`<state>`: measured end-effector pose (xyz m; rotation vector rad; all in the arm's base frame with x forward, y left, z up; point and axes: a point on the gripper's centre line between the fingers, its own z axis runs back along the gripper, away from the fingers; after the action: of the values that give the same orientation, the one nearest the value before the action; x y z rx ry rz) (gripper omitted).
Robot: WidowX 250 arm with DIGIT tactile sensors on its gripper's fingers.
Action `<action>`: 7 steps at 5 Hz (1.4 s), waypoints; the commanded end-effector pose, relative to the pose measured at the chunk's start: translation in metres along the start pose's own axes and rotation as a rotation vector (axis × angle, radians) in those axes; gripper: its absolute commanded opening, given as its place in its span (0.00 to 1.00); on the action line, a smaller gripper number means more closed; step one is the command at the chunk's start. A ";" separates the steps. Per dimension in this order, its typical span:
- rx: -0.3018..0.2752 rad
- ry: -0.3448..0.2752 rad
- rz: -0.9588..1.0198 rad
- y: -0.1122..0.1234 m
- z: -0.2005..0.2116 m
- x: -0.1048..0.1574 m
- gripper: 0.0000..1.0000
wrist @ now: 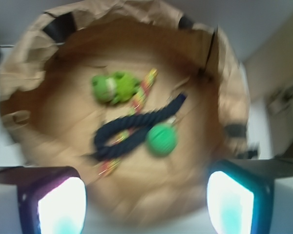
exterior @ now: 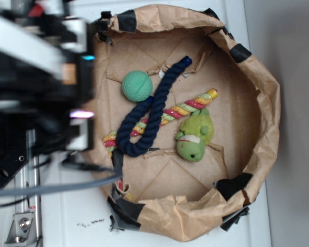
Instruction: Grab the green ball.
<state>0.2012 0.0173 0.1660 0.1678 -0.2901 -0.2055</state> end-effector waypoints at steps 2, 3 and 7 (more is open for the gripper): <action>-0.081 0.169 -0.178 0.000 -0.099 0.001 1.00; -0.146 0.216 -0.201 -0.005 -0.118 -0.006 1.00; -0.106 0.169 -0.248 -0.007 -0.145 0.001 0.00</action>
<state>0.2435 0.0373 0.0243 0.1116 -0.0623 -0.4403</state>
